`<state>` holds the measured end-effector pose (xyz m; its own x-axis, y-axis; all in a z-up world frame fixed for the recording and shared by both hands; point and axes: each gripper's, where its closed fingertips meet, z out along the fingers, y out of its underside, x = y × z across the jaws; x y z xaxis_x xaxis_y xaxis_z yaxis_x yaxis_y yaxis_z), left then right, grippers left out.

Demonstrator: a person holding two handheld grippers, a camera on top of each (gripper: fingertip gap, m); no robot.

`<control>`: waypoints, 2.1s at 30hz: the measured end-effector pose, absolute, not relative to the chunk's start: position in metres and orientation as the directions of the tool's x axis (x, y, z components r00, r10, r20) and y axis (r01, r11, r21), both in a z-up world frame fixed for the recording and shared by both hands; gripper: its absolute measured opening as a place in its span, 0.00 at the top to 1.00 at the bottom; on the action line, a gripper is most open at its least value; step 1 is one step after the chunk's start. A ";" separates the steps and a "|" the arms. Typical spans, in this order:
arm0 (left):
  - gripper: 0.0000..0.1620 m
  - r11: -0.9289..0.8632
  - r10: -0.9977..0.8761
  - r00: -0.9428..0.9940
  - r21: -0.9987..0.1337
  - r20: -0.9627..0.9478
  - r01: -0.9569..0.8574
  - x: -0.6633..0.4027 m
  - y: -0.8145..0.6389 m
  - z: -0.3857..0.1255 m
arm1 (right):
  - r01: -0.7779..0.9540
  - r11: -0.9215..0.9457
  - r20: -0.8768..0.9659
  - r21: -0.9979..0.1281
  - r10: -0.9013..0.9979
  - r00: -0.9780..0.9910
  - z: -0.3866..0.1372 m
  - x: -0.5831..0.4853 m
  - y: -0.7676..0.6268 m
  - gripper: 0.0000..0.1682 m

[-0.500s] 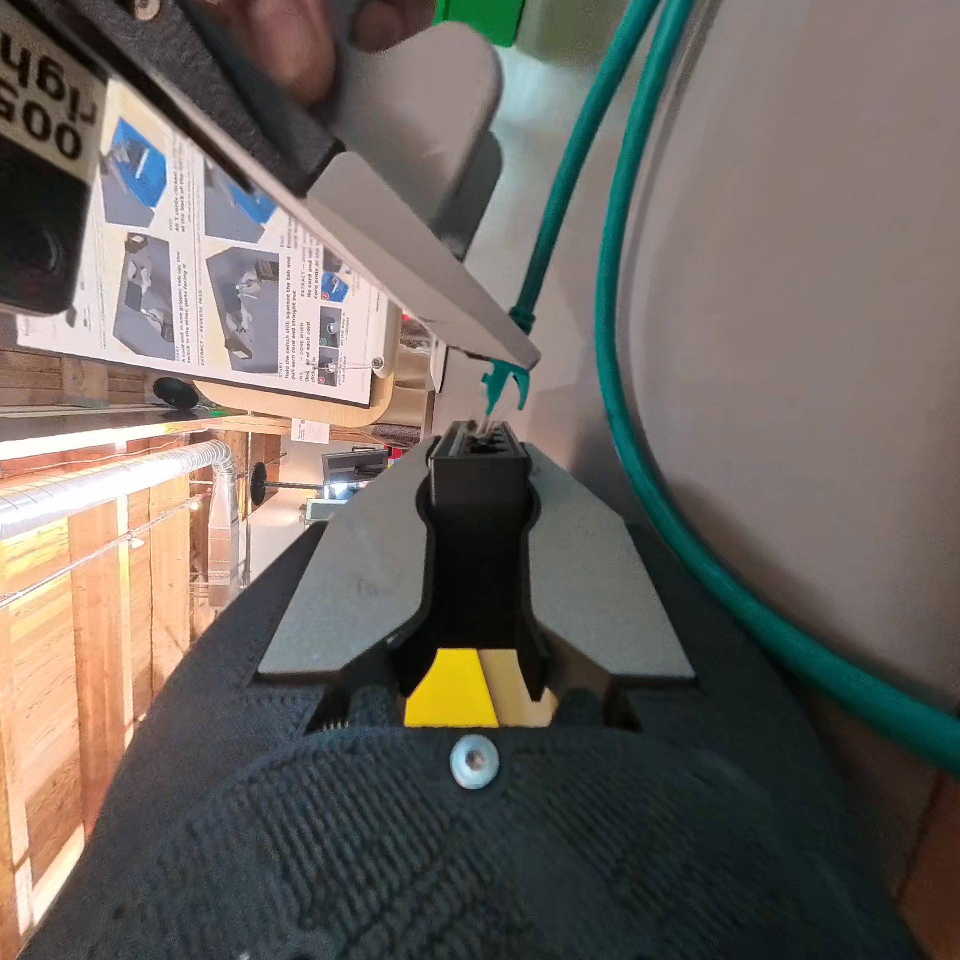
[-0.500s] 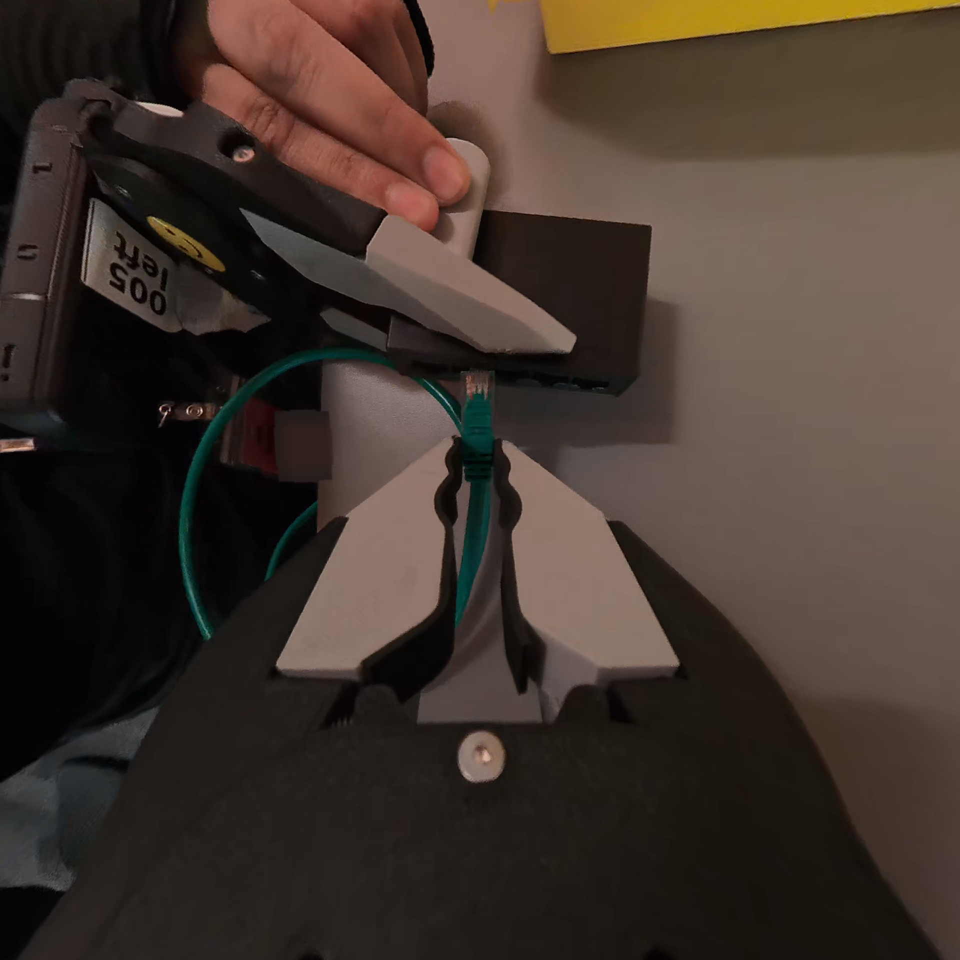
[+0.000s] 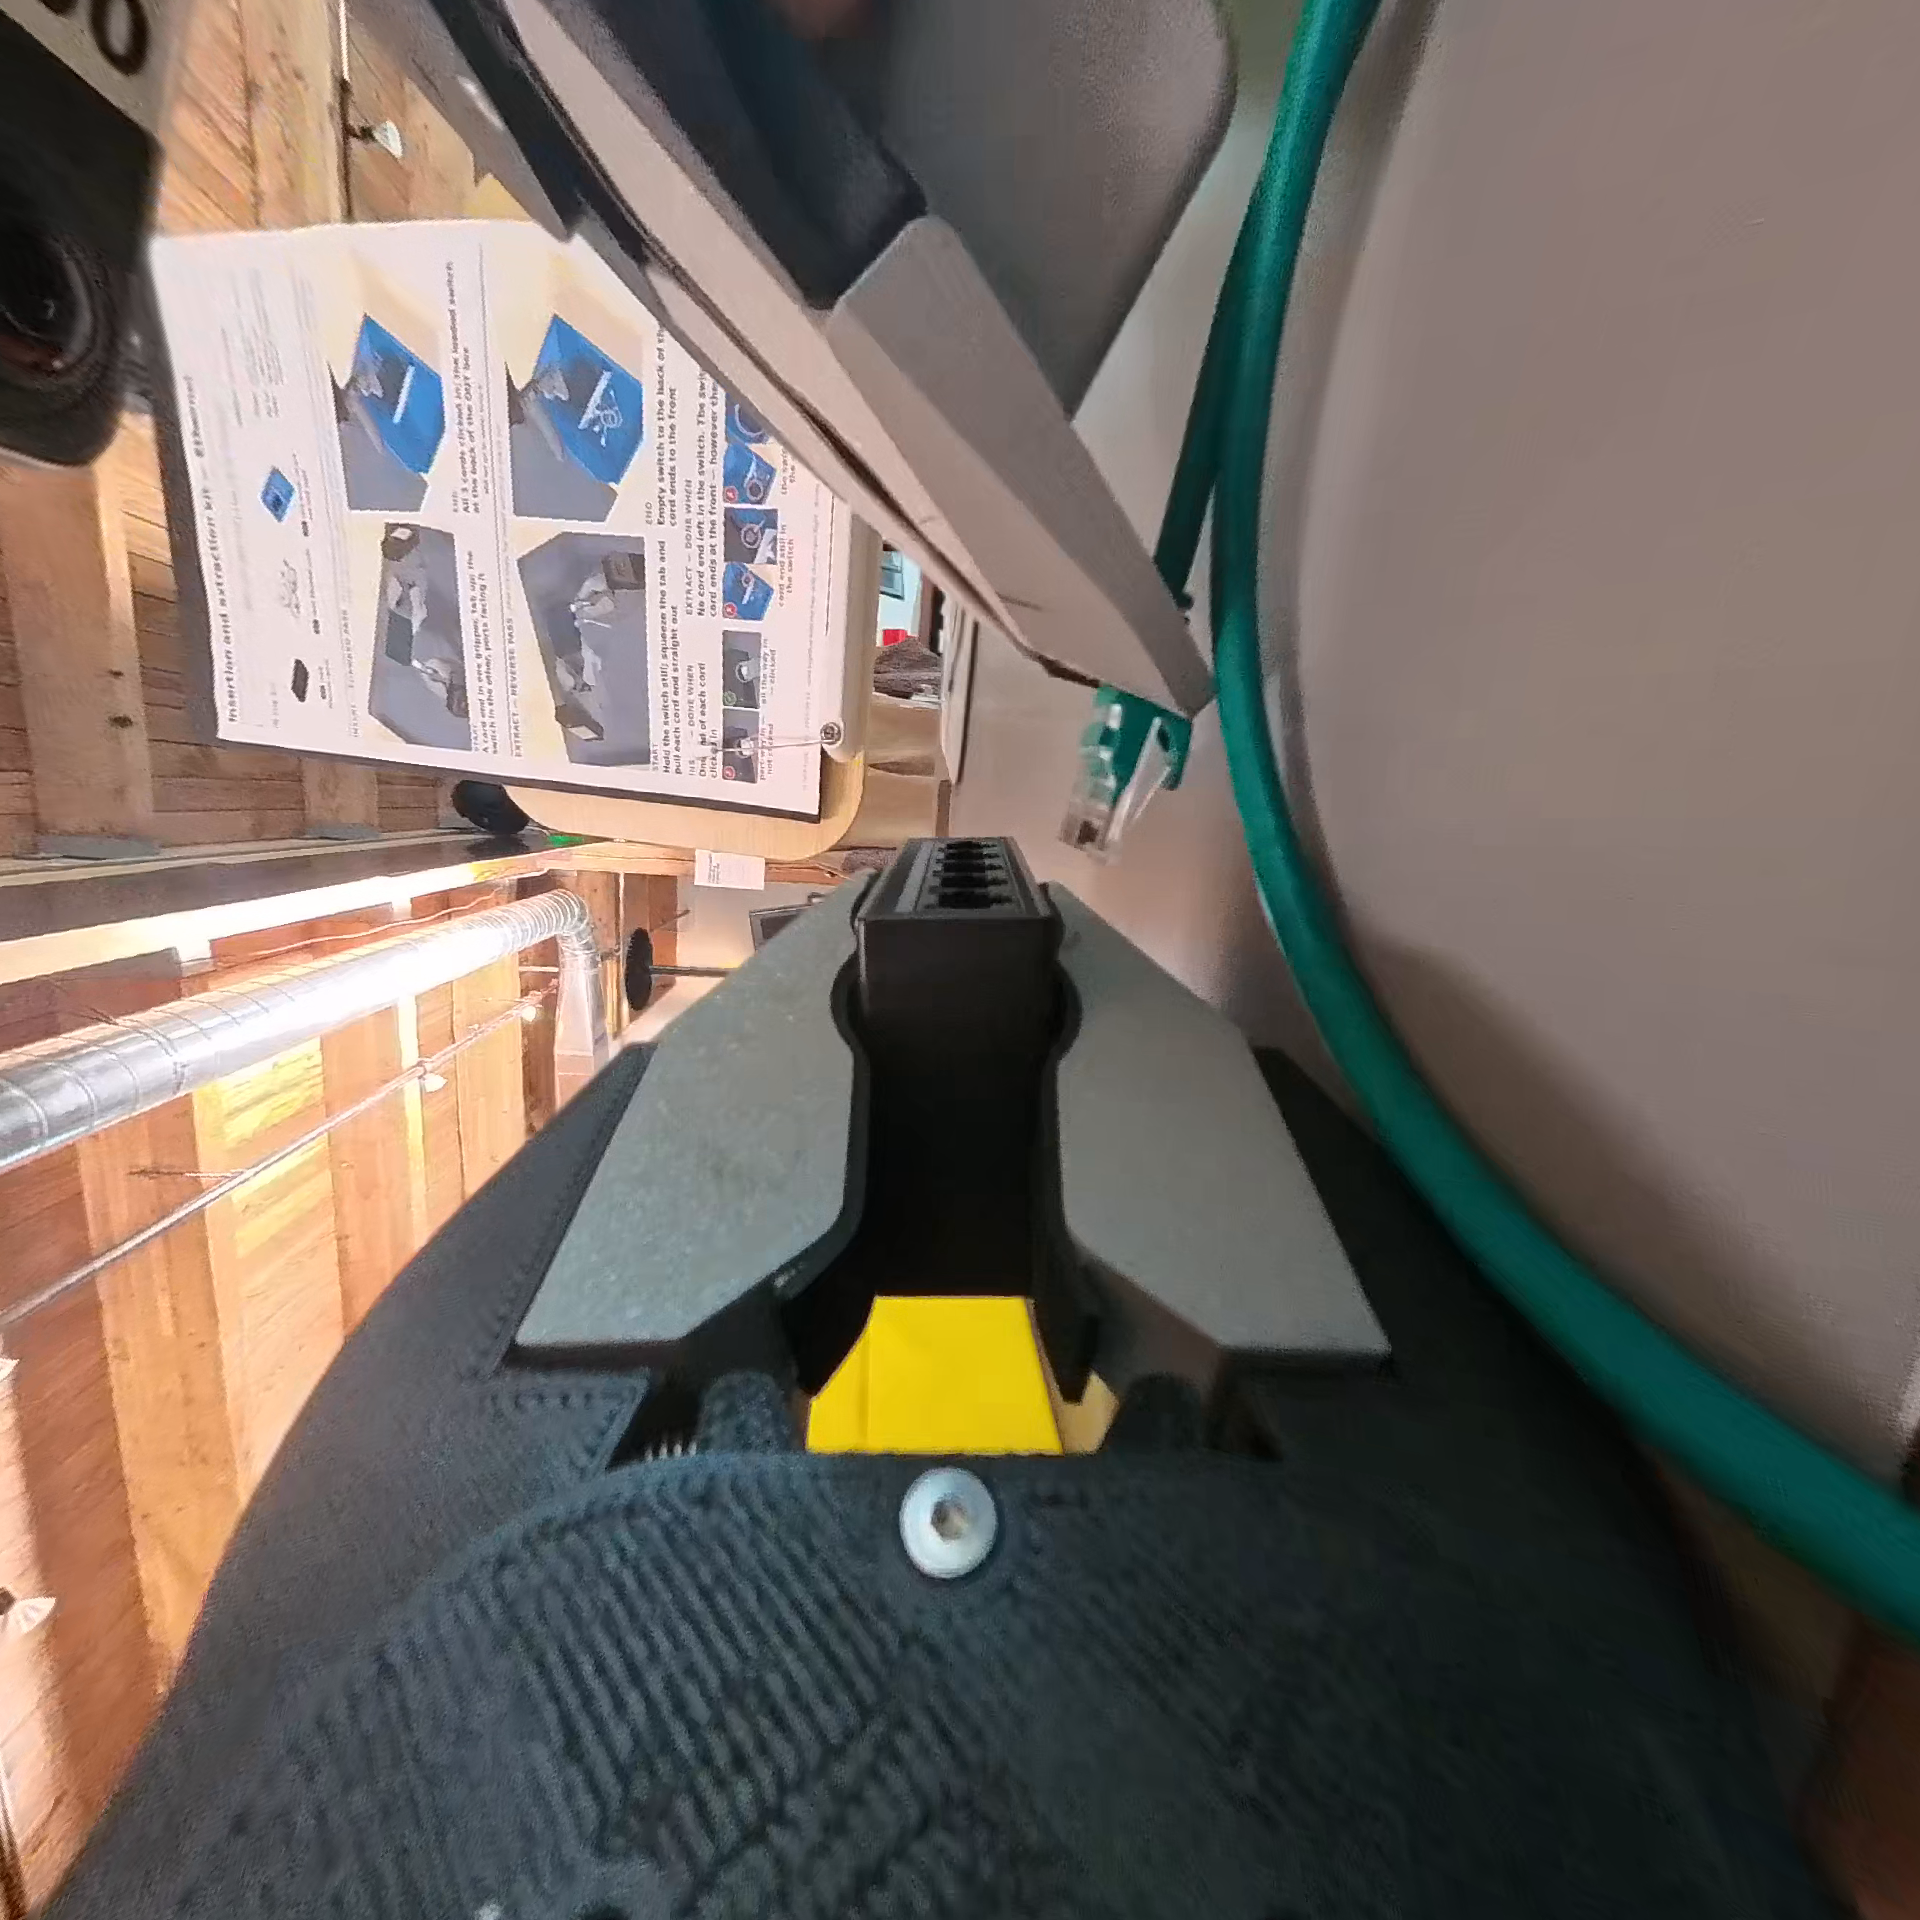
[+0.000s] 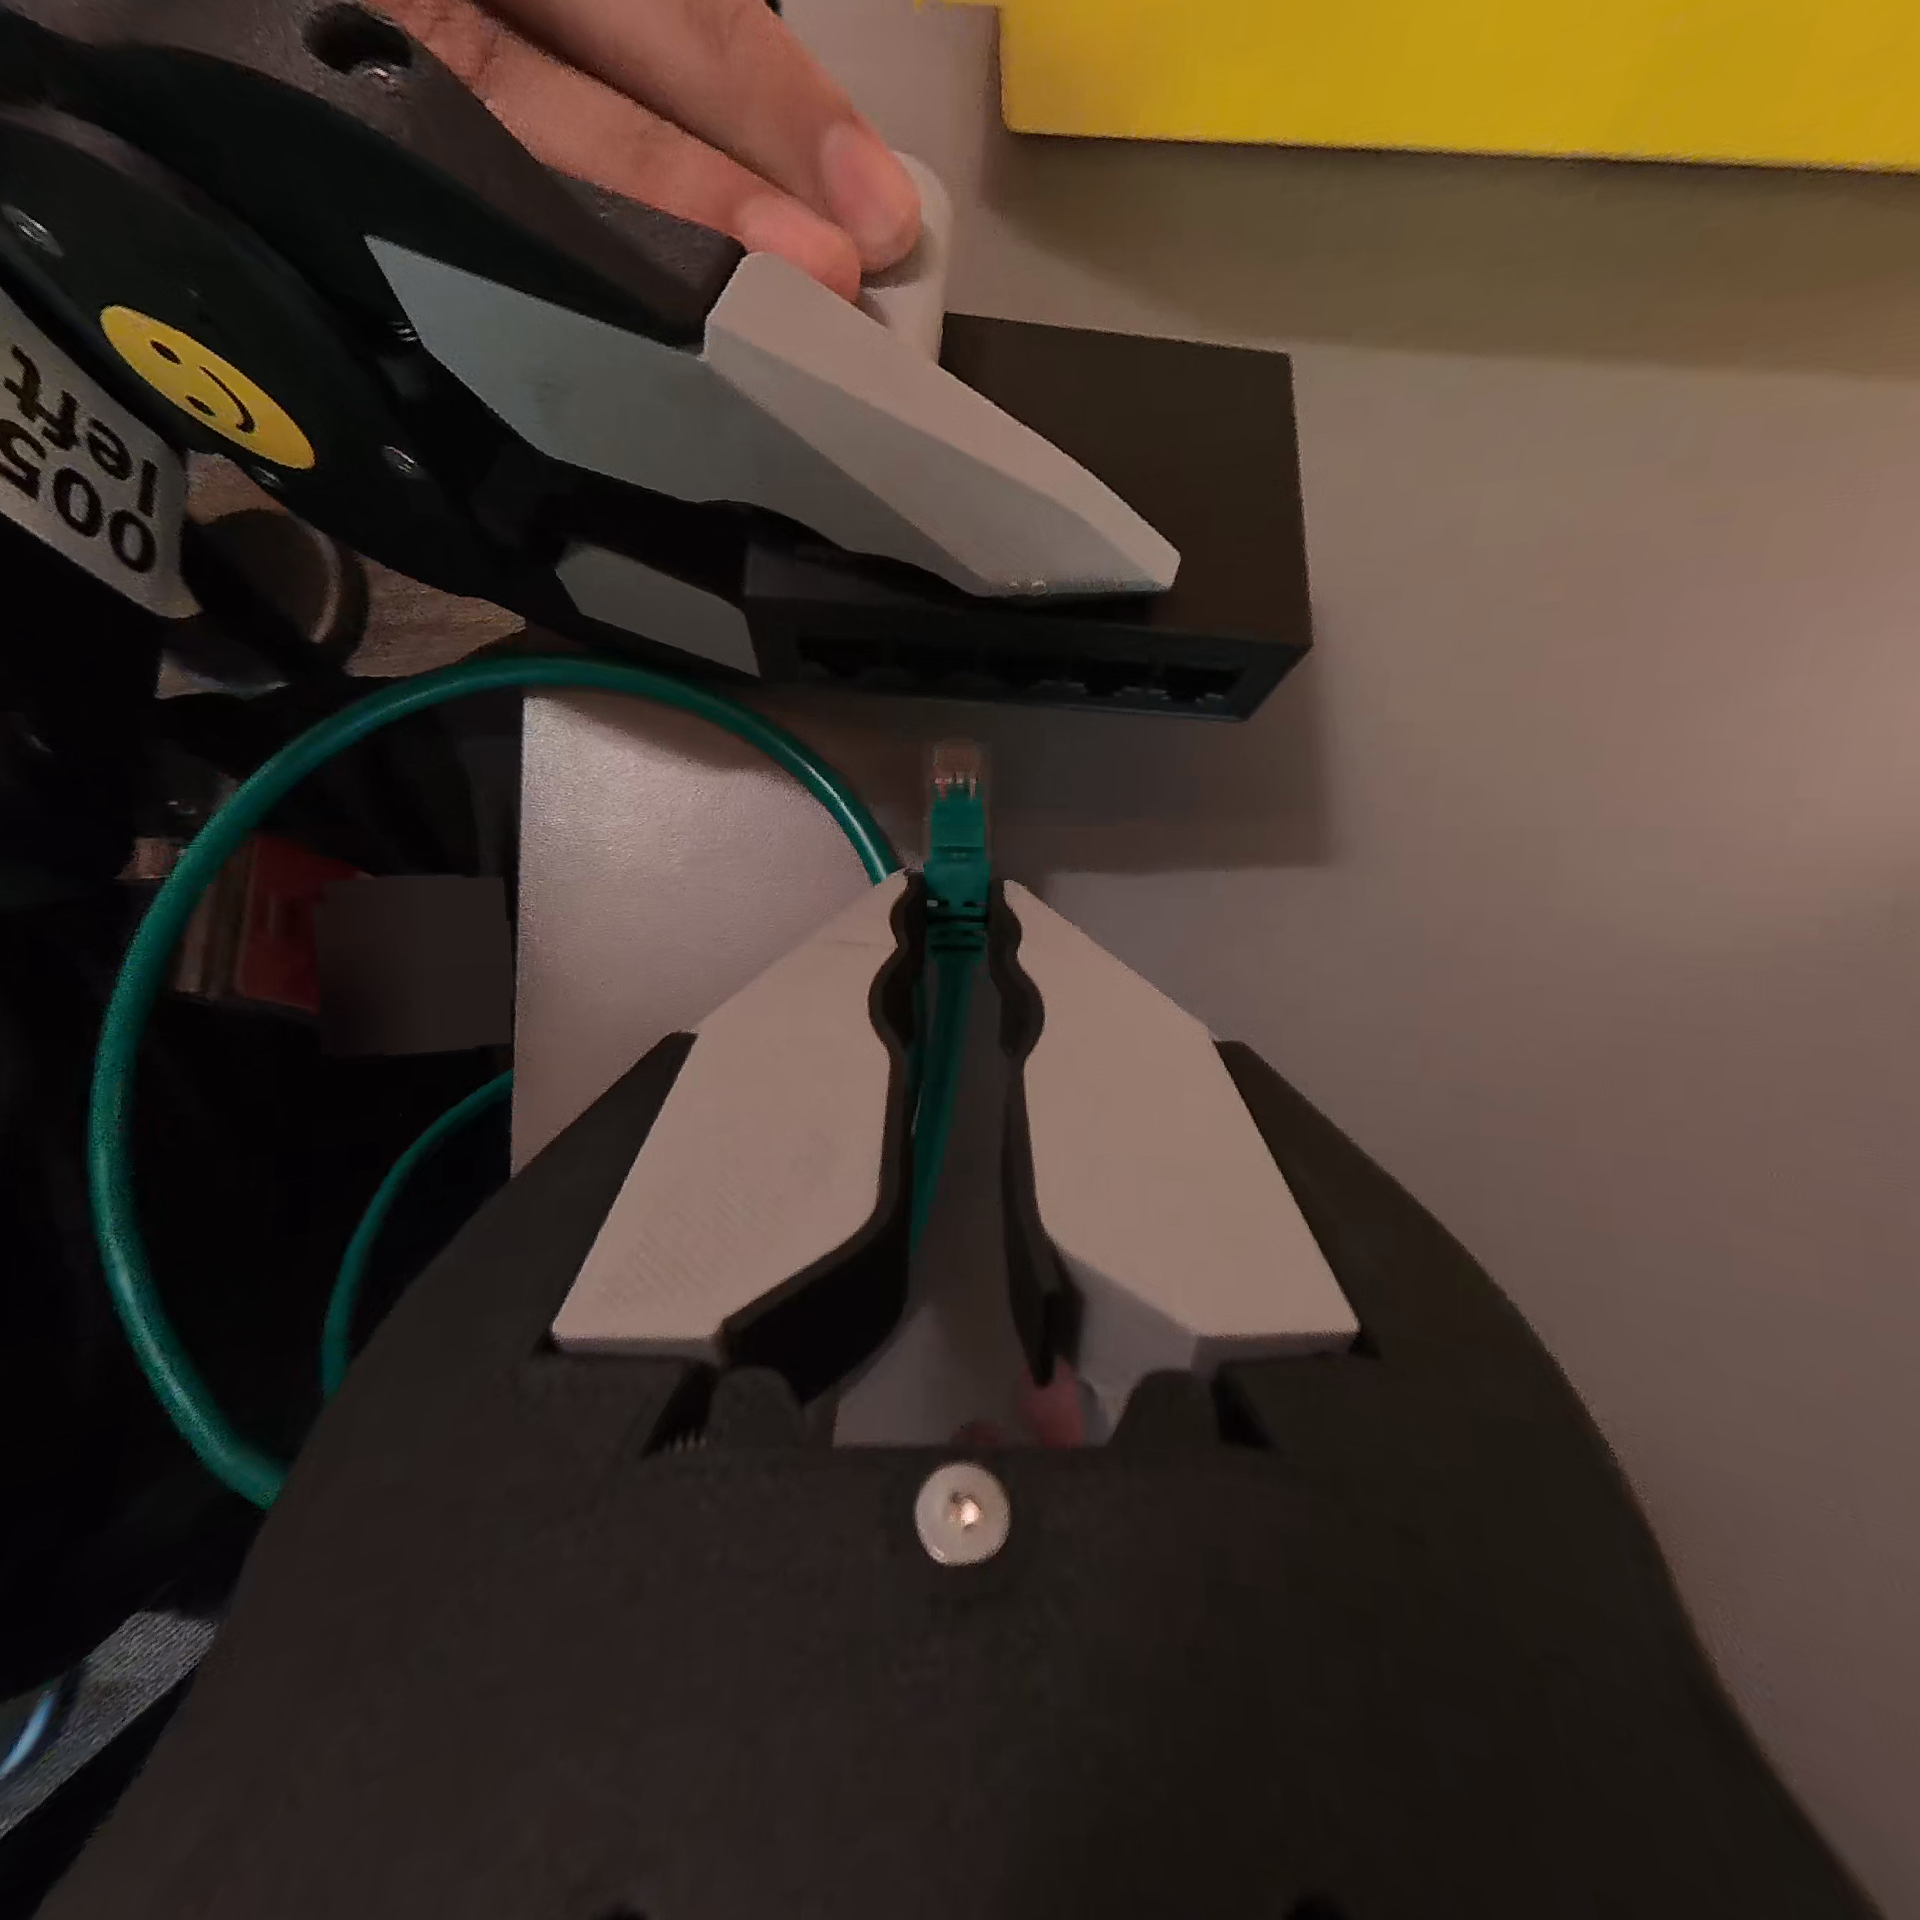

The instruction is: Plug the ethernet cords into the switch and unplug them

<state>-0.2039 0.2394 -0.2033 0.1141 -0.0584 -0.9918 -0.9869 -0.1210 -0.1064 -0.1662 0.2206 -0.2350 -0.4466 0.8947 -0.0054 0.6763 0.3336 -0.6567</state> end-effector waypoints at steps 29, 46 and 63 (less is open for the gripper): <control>0.84 -0.165 -0.099 0.165 -0.147 -0.981 -0.975 -0.211 0.243 -0.209 | 0.543 0.195 -0.038 -0.817 0.921 -0.388 -0.222 -0.178 0.218 0.95; 0.84 -0.150 -0.031 0.093 -0.088 -0.995 -0.985 -0.208 0.240 -0.200 | 0.535 0.000 -0.259 -0.845 0.875 -0.409 -0.201 -0.174 0.214 0.95; 0.84 -0.119 -0.060 0.129 -0.122 -0.990 -0.985 -0.203 0.237 -0.202 | 0.530 0.062 -0.223 -0.846 0.861 -0.456 -0.201 -0.170 0.209 0.96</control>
